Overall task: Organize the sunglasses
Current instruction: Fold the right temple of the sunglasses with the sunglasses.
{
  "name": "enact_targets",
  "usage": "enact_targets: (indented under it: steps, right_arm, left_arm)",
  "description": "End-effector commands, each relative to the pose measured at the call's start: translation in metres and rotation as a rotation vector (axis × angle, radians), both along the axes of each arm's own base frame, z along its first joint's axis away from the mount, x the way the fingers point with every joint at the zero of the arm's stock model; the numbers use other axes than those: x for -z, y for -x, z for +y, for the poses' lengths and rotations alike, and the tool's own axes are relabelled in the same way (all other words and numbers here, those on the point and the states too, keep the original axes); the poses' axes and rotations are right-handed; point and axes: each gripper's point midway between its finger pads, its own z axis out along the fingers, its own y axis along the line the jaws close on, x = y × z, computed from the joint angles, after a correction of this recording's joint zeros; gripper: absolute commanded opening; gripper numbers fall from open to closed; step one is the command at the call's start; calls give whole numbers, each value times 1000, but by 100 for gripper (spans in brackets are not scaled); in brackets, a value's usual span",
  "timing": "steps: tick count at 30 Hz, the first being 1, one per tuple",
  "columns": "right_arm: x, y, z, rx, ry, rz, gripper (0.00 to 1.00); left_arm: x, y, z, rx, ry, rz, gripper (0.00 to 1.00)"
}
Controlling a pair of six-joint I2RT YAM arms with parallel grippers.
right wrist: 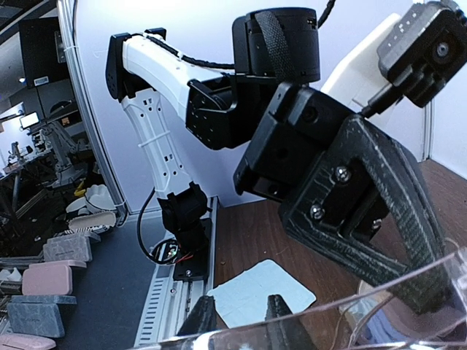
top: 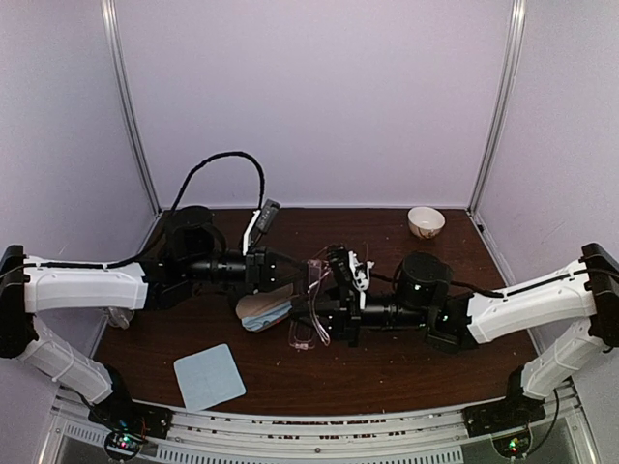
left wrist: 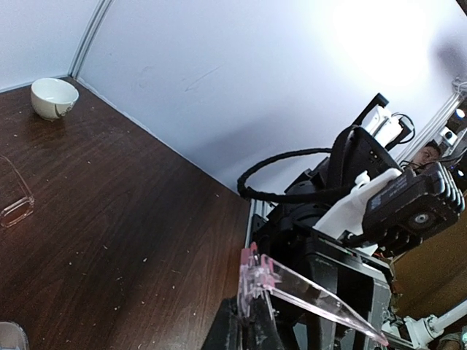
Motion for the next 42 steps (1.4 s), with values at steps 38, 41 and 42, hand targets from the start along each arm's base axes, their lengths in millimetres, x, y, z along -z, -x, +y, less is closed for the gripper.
enact_targets:
  steps: [38,41,42]
  right_arm:
    - [-39,12,-95,117,172,10,34]
    - [-58,21,-83,40,105,38,31]
    - [-62,24,-77,15,90,51,30]
  left_arm:
    - [7,-14,15,-109,-147,-263,0]
    - [4,-15,13,-105,-144,-270,0]
    - [2,-15,12,-104,-141,-271,0]
